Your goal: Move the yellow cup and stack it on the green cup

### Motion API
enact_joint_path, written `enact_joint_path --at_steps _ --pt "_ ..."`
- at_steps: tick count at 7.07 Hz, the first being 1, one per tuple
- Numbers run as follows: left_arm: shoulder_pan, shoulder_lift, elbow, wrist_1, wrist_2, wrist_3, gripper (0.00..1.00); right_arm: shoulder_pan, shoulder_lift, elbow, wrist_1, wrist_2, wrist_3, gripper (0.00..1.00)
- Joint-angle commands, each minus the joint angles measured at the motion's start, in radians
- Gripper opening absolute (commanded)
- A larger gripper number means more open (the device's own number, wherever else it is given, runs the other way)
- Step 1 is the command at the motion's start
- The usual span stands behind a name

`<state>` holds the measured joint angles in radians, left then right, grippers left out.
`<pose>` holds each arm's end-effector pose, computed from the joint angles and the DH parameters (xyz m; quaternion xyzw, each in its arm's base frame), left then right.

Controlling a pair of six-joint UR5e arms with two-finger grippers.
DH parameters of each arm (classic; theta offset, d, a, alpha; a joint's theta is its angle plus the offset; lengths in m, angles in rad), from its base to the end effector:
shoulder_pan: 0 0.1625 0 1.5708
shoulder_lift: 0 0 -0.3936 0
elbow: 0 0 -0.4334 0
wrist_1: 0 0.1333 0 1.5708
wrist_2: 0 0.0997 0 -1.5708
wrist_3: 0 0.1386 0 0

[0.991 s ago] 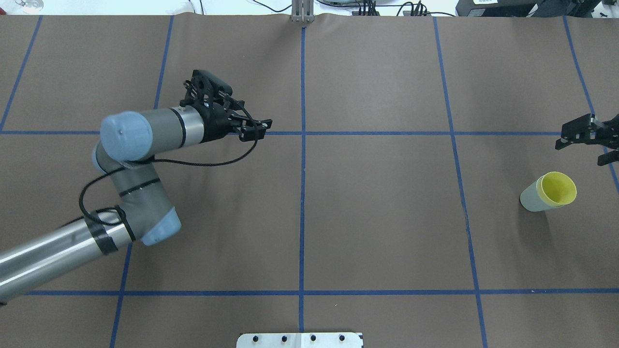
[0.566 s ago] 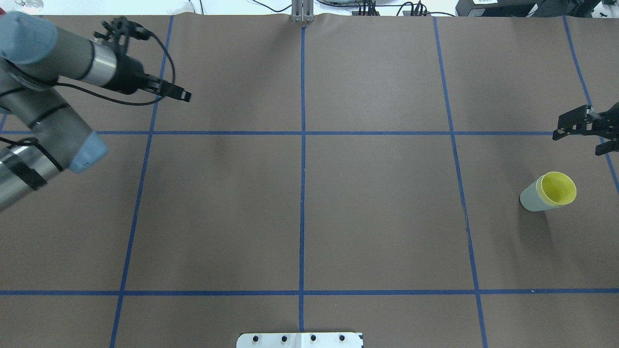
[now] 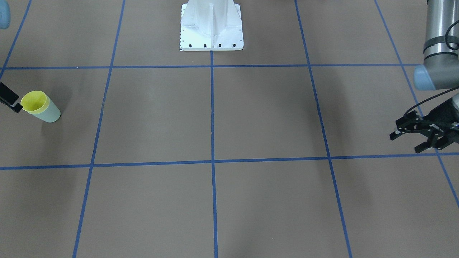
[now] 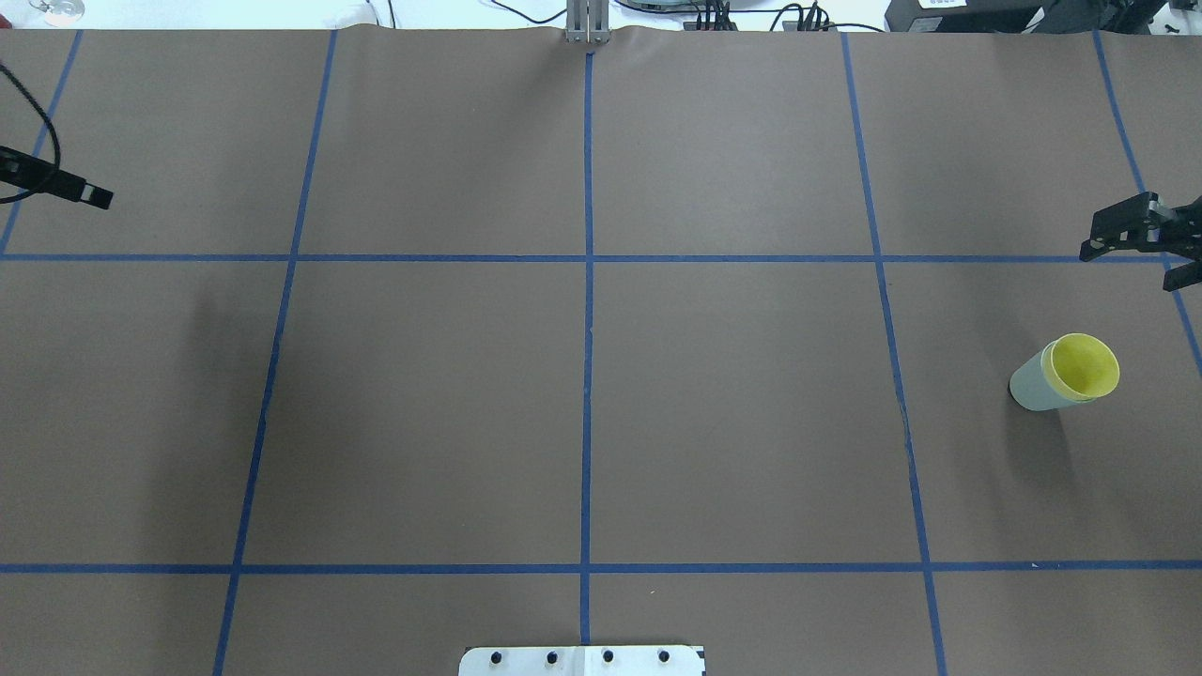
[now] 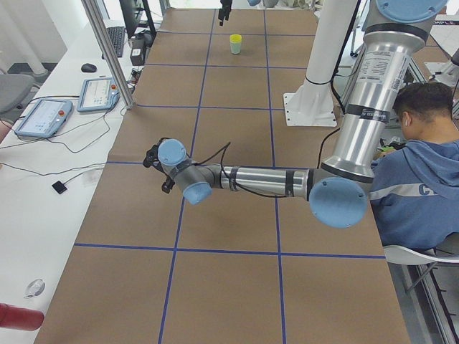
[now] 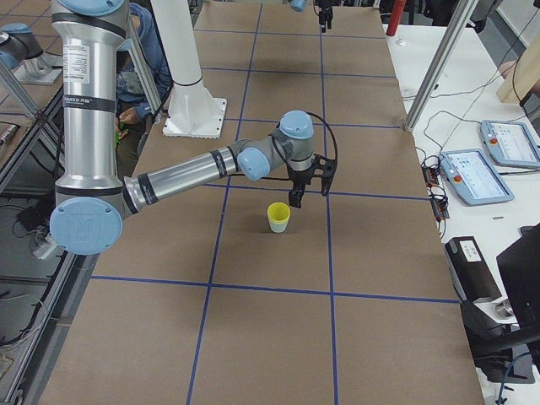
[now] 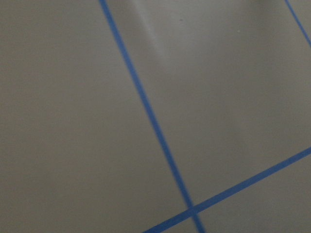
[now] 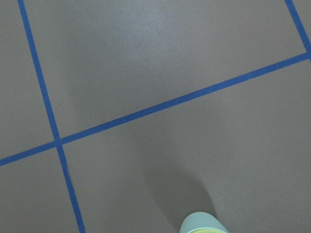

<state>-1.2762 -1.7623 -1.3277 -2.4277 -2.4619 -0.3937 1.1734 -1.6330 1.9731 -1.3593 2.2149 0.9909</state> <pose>0.1613 -0.6195 0.5597 0.1991 0.4925 0.1275 0.8376 -0.1578 -0.5054 0.4529 0.0037 -0.3993 0.1845 0.8981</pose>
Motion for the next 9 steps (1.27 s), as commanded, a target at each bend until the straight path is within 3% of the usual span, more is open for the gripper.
enact_joint_path --at_steps 1,3,4,5,8,9 --pt "-0.086 0.125 -0.016 0.007 0.015 0.056 0.99 0.028 -0.042 0.000 -0.001 -0.042 -0.158 1.00" --pt "-0.089 0.193 -0.054 0.013 0.148 0.164 0.99 0.029 -0.056 -0.025 -0.004 -0.041 -0.291 1.00" --pt "-0.069 0.192 -0.048 0.124 0.263 0.243 0.99 0.029 -0.047 -0.048 -0.004 -0.037 -0.308 1.00" --pt "-0.080 0.170 -0.076 0.312 0.347 0.303 0.99 0.034 -0.048 -0.046 -0.004 -0.026 -0.308 1.00" --pt "-0.100 0.100 -0.273 0.721 0.278 0.342 1.00 0.034 -0.059 -0.071 -0.009 -0.008 -0.299 1.00" --pt "-0.142 0.128 -0.345 0.767 0.177 0.354 1.00 0.034 -0.059 -0.080 -0.009 -0.009 -0.299 1.00"
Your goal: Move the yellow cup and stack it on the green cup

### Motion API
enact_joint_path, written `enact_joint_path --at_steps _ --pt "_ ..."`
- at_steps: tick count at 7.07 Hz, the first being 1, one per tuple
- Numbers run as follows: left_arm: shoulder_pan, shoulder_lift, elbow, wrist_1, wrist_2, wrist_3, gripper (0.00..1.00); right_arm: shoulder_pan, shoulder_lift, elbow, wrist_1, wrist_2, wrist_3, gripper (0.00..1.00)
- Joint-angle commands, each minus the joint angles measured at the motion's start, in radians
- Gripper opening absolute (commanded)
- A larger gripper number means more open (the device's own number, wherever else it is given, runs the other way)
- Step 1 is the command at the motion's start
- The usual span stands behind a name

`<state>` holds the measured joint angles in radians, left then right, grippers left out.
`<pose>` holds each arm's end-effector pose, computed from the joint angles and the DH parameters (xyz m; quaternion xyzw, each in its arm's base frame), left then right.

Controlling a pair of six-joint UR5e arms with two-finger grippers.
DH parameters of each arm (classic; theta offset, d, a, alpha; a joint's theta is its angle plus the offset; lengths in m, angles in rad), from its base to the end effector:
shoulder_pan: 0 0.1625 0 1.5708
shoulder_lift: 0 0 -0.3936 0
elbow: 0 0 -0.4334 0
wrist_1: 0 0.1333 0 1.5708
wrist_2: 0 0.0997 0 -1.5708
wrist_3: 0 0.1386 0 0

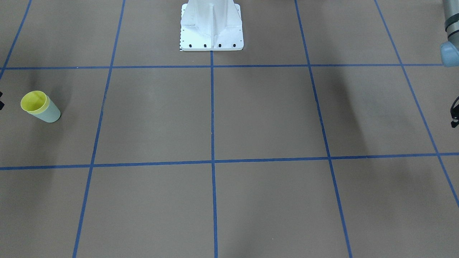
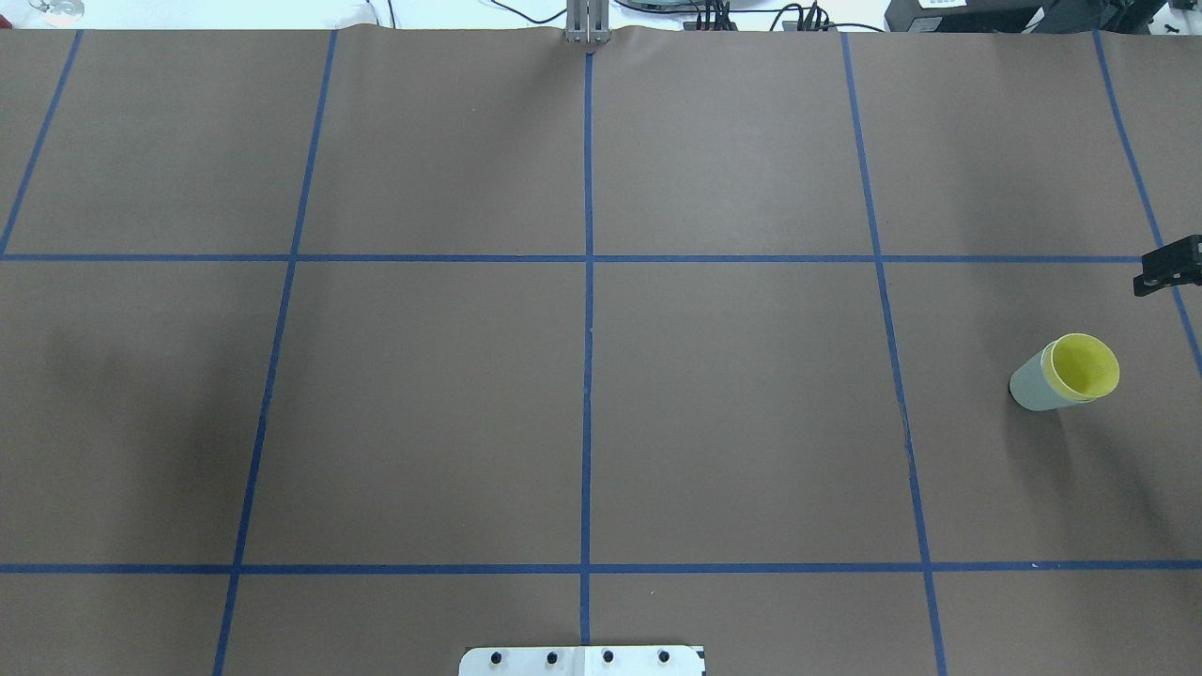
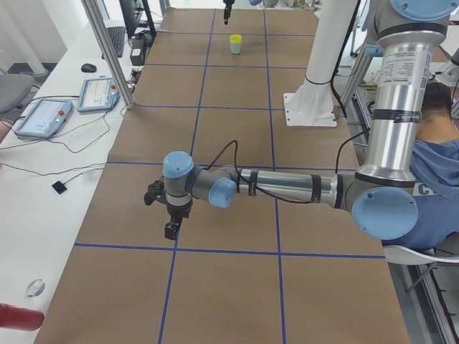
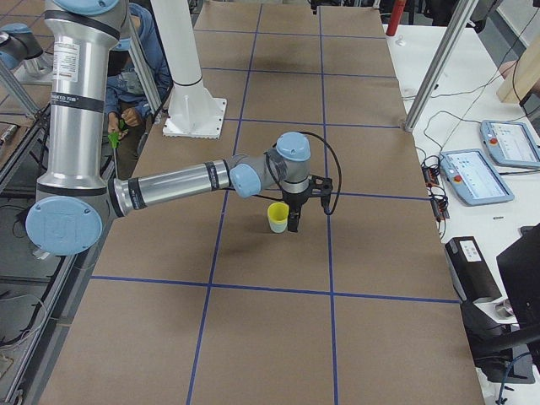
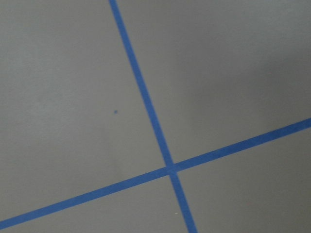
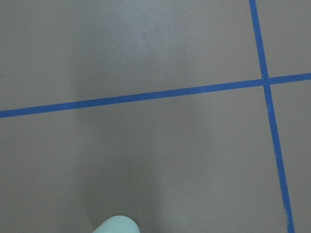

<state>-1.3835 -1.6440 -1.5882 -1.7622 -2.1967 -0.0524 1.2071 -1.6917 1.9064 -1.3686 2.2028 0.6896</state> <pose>0.0582 -0.5869 0.5960 0.0963 0.3186 0.1067 0.9369 -0.1342 -0.4972 0.5228 0.0172 -0.3617 0.0874 0.9280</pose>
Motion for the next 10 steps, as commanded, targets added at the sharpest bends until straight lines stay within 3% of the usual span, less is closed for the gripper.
enact_joint_path --at_steps 1,4,5,6,9,10 --pt "-0.048 0.071 -0.134 0.107 -0.134 0.023 1.00 0.003 -0.003 -0.019 0.002 -0.005 0.005 1.00" --pt "-0.146 0.079 -0.145 0.152 -0.094 0.022 1.00 0.124 -0.011 -0.052 0.008 0.035 -0.111 1.00" --pt "-0.152 0.113 -0.159 0.152 -0.078 0.020 1.00 0.170 -0.008 -0.061 0.002 0.114 -0.155 1.00" --pt "-0.154 0.148 -0.214 0.162 -0.083 0.014 1.00 0.189 -0.008 -0.072 -0.004 0.123 -0.239 1.00" --pt "-0.151 0.173 -0.214 0.146 -0.150 0.028 1.00 0.216 -0.006 -0.090 -0.035 0.124 -0.345 1.00" --pt "-0.151 0.173 -0.234 0.148 -0.156 0.020 1.00 0.225 0.010 -0.095 -0.140 0.104 -0.457 1.00"
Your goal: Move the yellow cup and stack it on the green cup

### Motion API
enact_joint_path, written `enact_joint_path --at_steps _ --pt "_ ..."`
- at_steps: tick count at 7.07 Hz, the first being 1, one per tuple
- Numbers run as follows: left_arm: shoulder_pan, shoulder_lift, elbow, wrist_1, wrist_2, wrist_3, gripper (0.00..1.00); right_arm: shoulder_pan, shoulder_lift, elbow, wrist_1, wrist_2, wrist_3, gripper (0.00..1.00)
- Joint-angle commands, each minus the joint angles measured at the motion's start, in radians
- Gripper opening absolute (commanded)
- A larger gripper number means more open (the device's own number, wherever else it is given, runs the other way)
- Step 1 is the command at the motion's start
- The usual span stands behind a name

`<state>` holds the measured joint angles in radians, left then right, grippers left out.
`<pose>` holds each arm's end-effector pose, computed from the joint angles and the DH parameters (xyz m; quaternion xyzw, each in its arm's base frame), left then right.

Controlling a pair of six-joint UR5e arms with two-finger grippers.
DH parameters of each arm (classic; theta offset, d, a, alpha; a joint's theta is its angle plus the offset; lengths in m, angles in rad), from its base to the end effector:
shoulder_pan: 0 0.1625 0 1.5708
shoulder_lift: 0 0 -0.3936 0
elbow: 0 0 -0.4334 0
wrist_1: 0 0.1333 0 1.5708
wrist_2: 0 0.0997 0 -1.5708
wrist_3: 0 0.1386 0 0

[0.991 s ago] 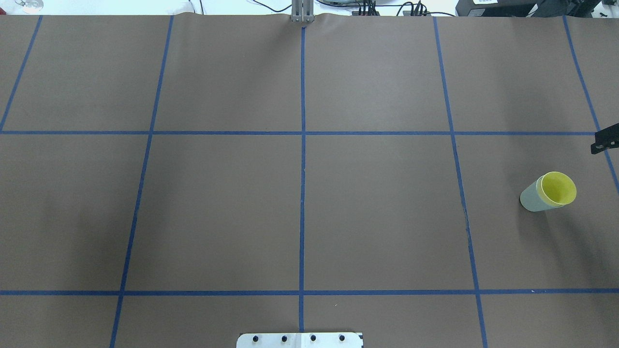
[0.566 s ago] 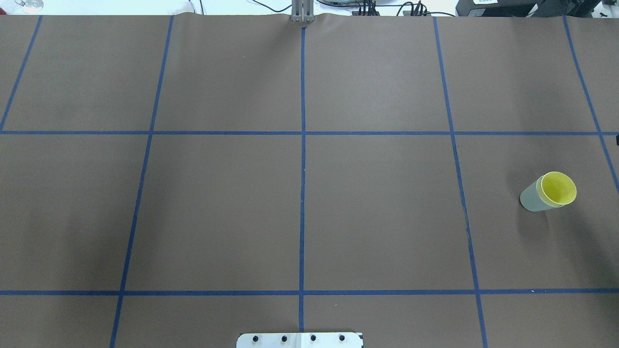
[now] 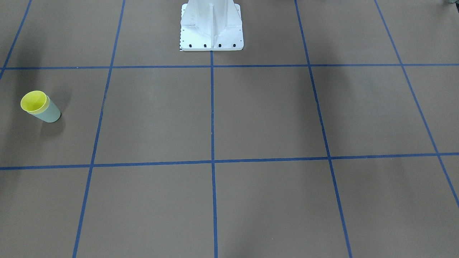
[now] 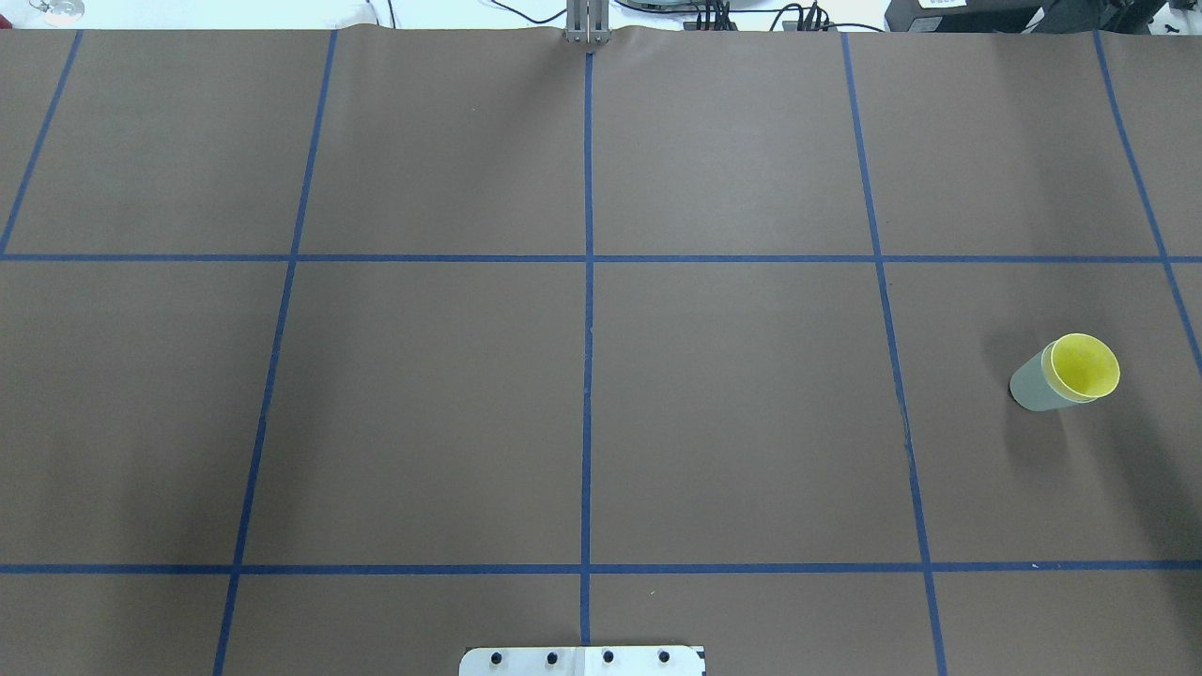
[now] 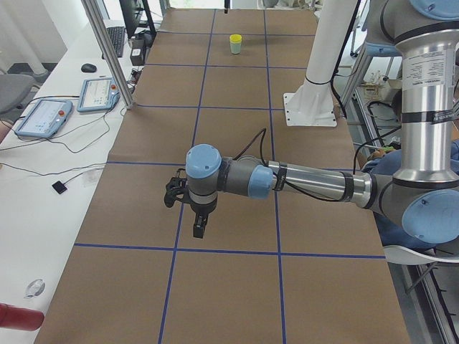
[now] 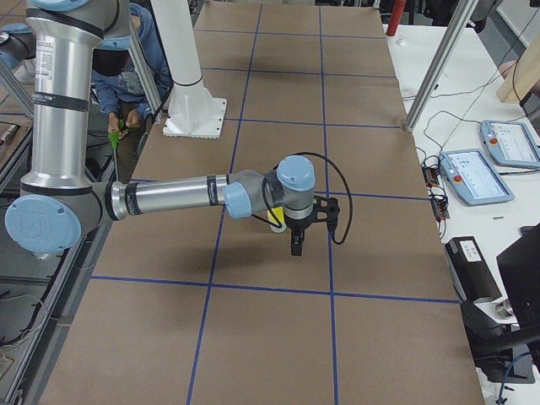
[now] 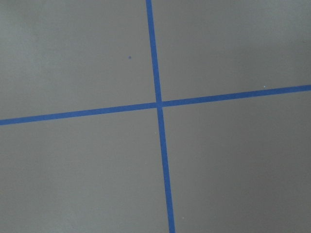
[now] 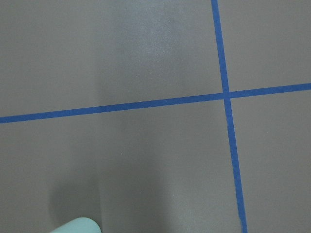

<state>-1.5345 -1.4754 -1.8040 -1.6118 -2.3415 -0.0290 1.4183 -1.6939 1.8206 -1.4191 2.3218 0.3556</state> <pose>-0.0183 -0.5086 0.5749 0.0705 0.3769 0.0369 0.9228 -0.0385 -0.5053 0.5684 0.0337 -0.3840 0.0428 0.9217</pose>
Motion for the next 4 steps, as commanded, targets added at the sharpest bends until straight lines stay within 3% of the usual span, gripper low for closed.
enact_joint_path --at_steps 1,4 --pt "0.002 0.004 -0.040 0.009 -0.010 -0.009 1.00 0.054 0.058 -0.036 -0.178 -0.025 -0.258 1.00" --pt "0.005 -0.006 -0.037 0.131 -0.007 -0.011 1.00 0.053 0.045 -0.034 -0.190 -0.052 -0.334 1.00"
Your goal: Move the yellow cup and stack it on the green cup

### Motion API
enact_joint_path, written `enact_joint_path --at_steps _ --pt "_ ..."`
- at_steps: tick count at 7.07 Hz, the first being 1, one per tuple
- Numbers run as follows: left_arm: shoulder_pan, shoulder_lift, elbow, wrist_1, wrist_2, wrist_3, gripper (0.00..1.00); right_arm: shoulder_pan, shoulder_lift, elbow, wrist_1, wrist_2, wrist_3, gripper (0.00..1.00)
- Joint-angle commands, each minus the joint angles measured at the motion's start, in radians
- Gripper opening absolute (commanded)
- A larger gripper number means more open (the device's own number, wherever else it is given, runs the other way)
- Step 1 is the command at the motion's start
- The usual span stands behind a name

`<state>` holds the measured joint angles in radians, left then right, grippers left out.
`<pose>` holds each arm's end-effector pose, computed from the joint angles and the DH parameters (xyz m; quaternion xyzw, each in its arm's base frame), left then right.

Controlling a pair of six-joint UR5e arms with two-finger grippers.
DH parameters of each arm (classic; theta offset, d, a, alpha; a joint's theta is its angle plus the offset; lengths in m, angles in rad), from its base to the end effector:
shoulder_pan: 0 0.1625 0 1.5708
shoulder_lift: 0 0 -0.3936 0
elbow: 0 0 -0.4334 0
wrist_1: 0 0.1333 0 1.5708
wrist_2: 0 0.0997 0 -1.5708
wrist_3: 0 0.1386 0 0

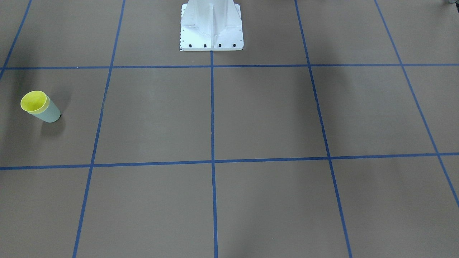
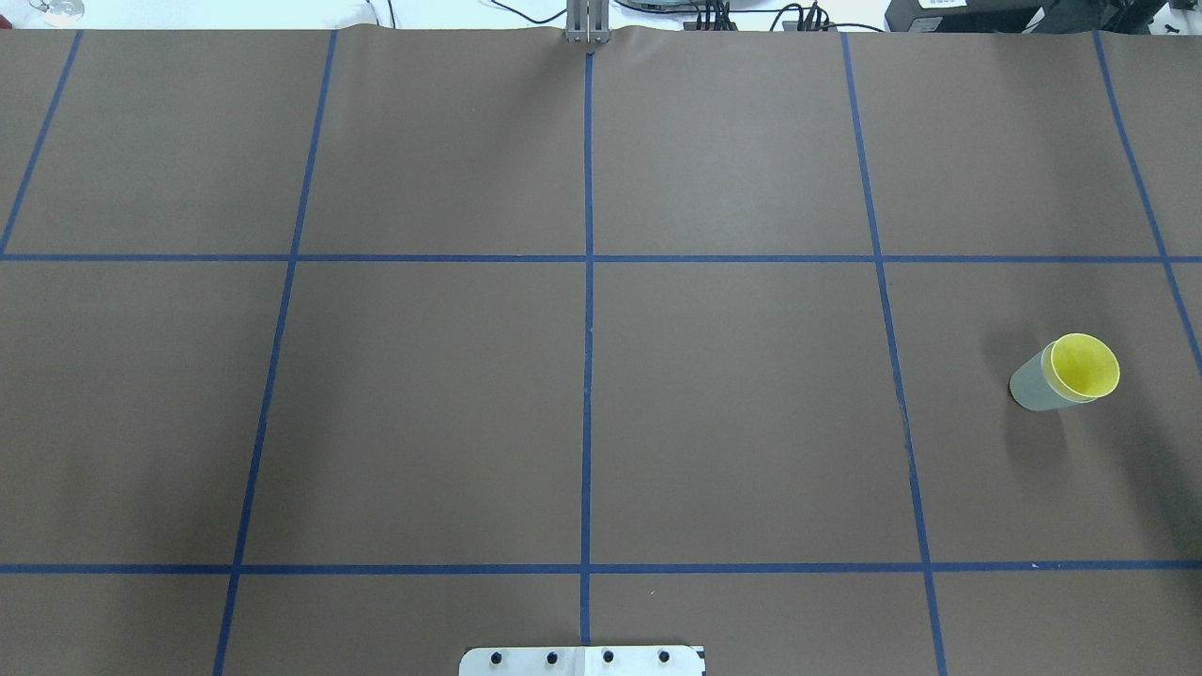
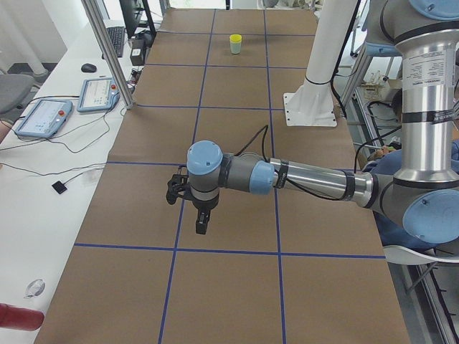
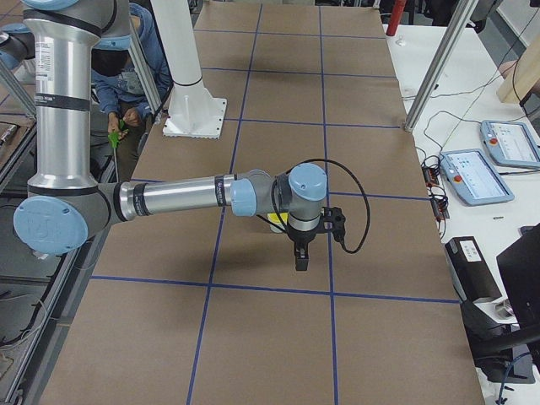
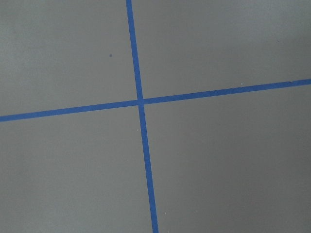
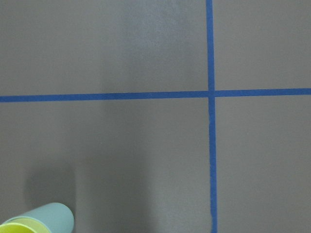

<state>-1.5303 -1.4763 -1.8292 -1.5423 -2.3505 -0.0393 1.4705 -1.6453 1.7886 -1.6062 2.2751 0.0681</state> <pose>-0.0155 -0.5036 0.5678 0.0474 0.3814 0.0263 0.9228 -0.0077 -0.5120 0.5874 0.0215 -0.3475 -0.0337 0.9368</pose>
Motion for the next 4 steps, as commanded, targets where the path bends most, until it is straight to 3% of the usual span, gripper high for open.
enact_joint_path --at_steps 1,4 --pt "-0.002 -0.001 -0.025 0.061 0.010 0.002 1.00 0.001 -0.002 -0.032 -0.003 -0.014 -0.051 1.00" --pt "-0.002 0.013 -0.065 0.065 0.002 0.006 1.00 0.001 -0.005 -0.044 0.003 0.013 -0.039 1.00"
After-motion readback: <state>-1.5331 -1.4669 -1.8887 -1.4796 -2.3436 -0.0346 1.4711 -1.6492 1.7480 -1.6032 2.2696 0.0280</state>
